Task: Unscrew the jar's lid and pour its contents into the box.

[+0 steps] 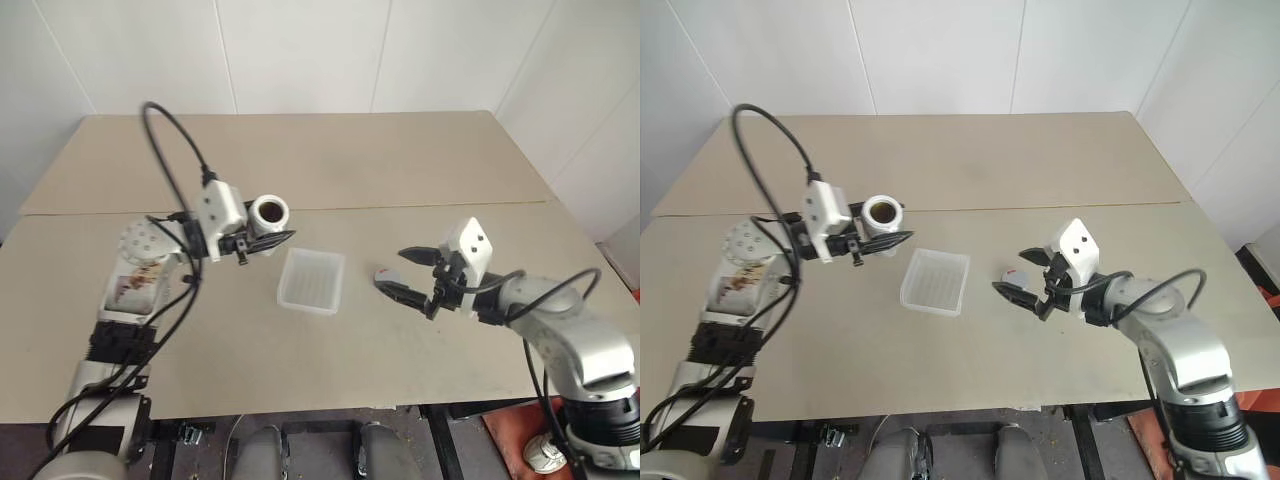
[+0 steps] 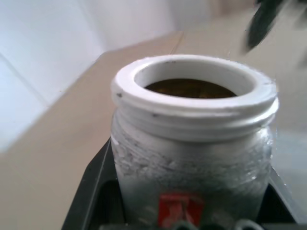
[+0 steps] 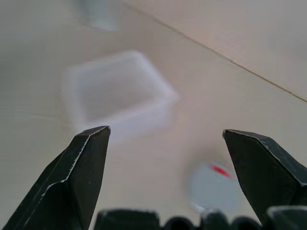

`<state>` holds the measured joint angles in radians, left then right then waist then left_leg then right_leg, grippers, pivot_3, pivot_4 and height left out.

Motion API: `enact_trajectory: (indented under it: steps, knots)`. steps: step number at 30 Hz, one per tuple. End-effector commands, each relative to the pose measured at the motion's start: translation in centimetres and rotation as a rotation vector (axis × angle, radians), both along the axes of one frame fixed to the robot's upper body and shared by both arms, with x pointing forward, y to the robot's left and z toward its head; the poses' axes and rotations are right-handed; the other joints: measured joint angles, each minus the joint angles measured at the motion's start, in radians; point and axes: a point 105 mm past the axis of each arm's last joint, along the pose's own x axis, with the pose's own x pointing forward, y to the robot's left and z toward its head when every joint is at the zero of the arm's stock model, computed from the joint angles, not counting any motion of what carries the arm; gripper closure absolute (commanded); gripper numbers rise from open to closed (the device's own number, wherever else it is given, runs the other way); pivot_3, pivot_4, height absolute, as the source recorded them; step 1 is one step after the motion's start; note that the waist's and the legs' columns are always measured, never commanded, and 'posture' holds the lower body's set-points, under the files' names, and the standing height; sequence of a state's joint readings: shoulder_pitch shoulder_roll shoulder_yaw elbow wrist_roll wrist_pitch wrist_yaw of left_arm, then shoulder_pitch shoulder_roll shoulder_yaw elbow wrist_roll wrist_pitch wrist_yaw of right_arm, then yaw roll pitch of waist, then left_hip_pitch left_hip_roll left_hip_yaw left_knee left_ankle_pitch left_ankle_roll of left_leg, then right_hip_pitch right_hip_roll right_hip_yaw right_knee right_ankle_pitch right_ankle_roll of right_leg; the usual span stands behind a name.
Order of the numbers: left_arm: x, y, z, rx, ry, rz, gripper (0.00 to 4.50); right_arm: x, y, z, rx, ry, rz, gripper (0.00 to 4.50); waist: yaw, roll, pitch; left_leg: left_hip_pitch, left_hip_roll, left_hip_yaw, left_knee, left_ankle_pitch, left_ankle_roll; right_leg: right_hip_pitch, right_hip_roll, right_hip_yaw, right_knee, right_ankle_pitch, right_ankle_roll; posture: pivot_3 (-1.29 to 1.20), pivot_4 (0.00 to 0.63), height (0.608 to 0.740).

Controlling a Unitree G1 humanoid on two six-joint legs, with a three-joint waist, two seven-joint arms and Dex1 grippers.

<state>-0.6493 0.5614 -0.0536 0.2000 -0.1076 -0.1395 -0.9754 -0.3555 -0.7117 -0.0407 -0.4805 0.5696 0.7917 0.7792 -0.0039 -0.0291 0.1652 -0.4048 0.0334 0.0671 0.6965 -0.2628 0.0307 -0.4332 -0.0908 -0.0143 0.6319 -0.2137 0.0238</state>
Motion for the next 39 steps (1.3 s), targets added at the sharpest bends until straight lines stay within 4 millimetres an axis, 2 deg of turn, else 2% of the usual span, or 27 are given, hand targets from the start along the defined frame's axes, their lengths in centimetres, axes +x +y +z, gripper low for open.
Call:
enact_trajectory:
  steps: [1, 3, 6, 8, 12, 14, 17, 21, 29, 35, 39]
  knots:
    - [1.7, -1.2, 1.2, 0.337, -0.537, 0.107, 2.50, -1.8, 1.7, 2.2, 0.011, 0.011, 0.167, 0.08, 0.007, 0.000, 0.000, 0.000, 0.000, 0.000, 0.000, 0.000, 0.000, 0.000, 0.000, 0.000, -0.001, 0.001, 0.000, 0.00, 0.150, 0.740]
    - [1.8, -2.1, 1.3, 0.495, -0.813, 0.057, 2.50, -2.1, 2.2, 3.0, 0.019, 0.000, 0.209, 0.08, 0.012, -0.001, 0.000, 0.000, -0.001, 0.000, 0.000, 0.000, 0.000, 0.001, 0.000, 0.000, -0.003, 0.002, 0.001, 0.00, 0.150, 0.740]
    - [1.8, -3.1, 1.8, 0.595, -1.119, -0.010, 2.50, -1.9, 2.5, 3.5, 0.015, -0.010, 0.225, 0.08, 0.018, 0.000, 0.000, -0.002, -0.001, 0.001, 0.000, -0.001, 0.001, 0.001, -0.001, 0.000, -0.005, 0.003, 0.002, 0.00, 0.150, 0.740]
    - [1.1, -4.2, 2.5, 0.597, -1.338, -0.076, 2.50, -1.7, 2.6, 3.6, 0.005, -0.019, 0.235, 0.08, 0.022, 0.000, 0.000, -0.003, -0.001, 0.002, 0.000, -0.001, 0.002, 0.000, -0.001, 0.000, -0.004, 0.005, 0.004, 0.00, 0.150, 0.740]
    - [1.4, -5.4, 2.4, 0.666, -1.543, -0.109, 2.50, -1.5, 2.9, 4.2, 0.018, -0.027, 0.264, 0.08, 0.027, 0.000, 0.000, -0.011, -0.002, 0.006, 0.003, -0.003, 0.005, -0.004, -0.002, -0.001, -0.004, 0.006, 0.007, 0.00, 0.150, 0.740]
    - [1.1, -6.1, 1.3, 0.691, -1.579, -0.177, 2.50, -1.5, 3.0, 4.4, 0.027, -0.035, 0.273, 0.08, 0.027, 0.000, 0.000, -0.012, -0.001, 0.011, 0.004, -0.003, 0.005, -0.005, -0.002, -0.001, -0.004, 0.006, 0.007, 0.00, 0.150, 0.740]
    - [1.2, -6.3, -0.3, 0.753, -1.583, -0.245, 2.50, -1.5, 3.0, 4.9, 0.052, -0.053, 0.273, 0.08, 0.025, 0.000, 0.000, -0.011, 0.000, 0.014, 0.003, -0.003, 0.005, -0.005, -0.002, -0.001, -0.003, 0.006, 0.007, 0.00, 0.150, 0.740]
    - [2.0, -6.0, 0.0, 0.795, -1.594, -0.232, 2.50, -1.5, 3.0, 5.3, 0.082, -0.063, 0.273, 0.08, 0.023, 0.000, 0.000, -0.011, 0.000, 0.015, 0.004, -0.003, 0.005, -0.006, -0.002, 0.000, -0.003, 0.006, 0.007, 0.00, 0.150, 0.740]
    - [2.4, -5.9, 0.9, 0.748, -1.560, -0.175, 2.50, -1.8, 3.3, 5.0, 0.083, -0.070, 0.280, 0.08, 0.020, 0.000, 0.000, -0.011, 0.000, 0.015, 0.004, -0.003, 0.005, -0.006, -0.002, 0.000, -0.003, 0.006, 0.007, 0.00, 0.150, 0.740]
    - [3.4, -3.4, 2.4, 0.531, -1.212, 0.054, 2.50, -1.8, 3.2, 4.9, 0.084, -0.089, 0.273, 0.08, 0.016, 0.000, 0.000, -0.011, 0.000, 0.015, 0.005, -0.003, 0.005, -0.006, -0.002, 0.000, -0.002, 0.006, 0.007, 0.00, 0.150, 0.740]
    - [3.9, -0.7, 4.0, 0.066, -0.739, 0.313, 2.50, -1.7, 3.0, 4.5, 0.082, -0.094, 0.257, 0.08, 0.013, 0.001, 0.000, -0.011, 0.001, 0.016, 0.005, -0.002, 0.004, -0.006, -0.003, 0.000, -0.002, 0.006, 0.007, 0.00, 0.150, 0.740]
